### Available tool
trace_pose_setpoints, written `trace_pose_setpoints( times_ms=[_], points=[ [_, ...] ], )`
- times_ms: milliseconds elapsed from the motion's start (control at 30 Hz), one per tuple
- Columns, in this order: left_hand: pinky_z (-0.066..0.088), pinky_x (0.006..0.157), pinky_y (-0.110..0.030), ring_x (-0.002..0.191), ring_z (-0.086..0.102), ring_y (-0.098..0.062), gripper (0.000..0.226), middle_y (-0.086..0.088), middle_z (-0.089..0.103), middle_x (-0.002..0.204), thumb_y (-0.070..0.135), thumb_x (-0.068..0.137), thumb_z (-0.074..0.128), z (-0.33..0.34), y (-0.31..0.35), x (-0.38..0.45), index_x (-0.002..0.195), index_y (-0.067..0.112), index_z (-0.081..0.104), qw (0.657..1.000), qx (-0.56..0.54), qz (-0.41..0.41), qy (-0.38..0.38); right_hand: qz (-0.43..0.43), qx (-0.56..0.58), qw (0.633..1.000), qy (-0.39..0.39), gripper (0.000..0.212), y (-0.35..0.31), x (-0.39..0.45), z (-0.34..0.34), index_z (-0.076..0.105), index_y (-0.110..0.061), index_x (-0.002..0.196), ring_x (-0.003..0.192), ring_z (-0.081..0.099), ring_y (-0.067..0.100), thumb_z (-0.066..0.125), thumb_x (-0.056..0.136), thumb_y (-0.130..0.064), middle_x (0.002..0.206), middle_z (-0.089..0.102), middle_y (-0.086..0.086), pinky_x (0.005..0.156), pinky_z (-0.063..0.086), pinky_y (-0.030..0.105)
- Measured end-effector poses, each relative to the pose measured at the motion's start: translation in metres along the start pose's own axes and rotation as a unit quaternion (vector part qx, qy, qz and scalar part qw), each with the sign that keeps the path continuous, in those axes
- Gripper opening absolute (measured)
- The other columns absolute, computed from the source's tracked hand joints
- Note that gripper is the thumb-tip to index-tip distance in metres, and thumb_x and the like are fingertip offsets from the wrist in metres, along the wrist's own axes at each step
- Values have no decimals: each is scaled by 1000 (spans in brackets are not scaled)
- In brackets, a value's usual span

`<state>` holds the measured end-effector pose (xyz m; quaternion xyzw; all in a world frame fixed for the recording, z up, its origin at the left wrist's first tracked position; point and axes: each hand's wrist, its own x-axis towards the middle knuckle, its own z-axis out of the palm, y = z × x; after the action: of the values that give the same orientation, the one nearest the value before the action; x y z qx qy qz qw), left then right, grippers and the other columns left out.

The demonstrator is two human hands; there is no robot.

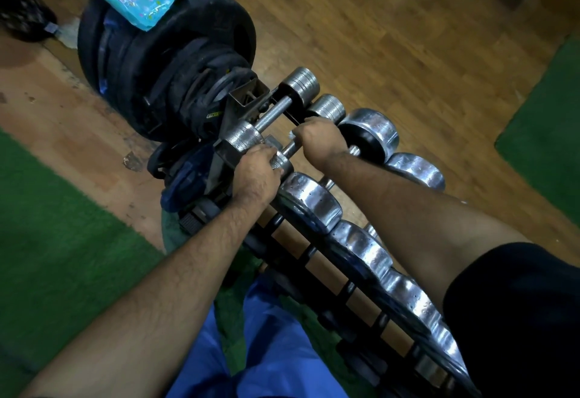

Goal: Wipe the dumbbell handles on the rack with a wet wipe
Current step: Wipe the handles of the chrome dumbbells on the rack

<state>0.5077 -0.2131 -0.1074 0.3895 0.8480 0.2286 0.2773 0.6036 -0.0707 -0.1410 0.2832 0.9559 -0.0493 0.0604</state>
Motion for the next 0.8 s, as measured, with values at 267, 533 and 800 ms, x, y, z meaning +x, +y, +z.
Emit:
trace_pose_setpoints(
  times_ms=[267, 533, 800],
  points=[
    [40, 105, -29, 132, 48, -18, 50, -2, 52, 143, 20, 86, 73, 1, 3, -1, 133, 11, 58, 1000, 11, -3, 4, -72, 58, 996, -13, 36, 12, -6, 6, 65, -22, 124, 104, 63, 21, 60, 90, -9, 107, 71, 0, 88, 54, 39],
    [45, 101, -29, 126, 52, -17, 48, 0, 55, 139, 21, 85, 74, 4, -1, 2, 131, 13, 61, 1000, 6, 0, 6, -21, -7, 999, 34, 33, 2, -20, 9, 64, -24, 125, 106, 51, 25, 57, 94, -17, 132, 60, -1, 87, 39, 39],
    [44, 101, -29, 126, 52, -17, 50, 0, 56, 138, 21, 84, 74, 6, -2, 3, 131, 11, 60, 1000, 9, 4, 6, -69, -33, 997, -23, 49, 9, -24, 1, 48, -28, 145, 106, 63, 21, 50, 98, -12, 146, 52, -12, 64, 47, 29]
  ],
)
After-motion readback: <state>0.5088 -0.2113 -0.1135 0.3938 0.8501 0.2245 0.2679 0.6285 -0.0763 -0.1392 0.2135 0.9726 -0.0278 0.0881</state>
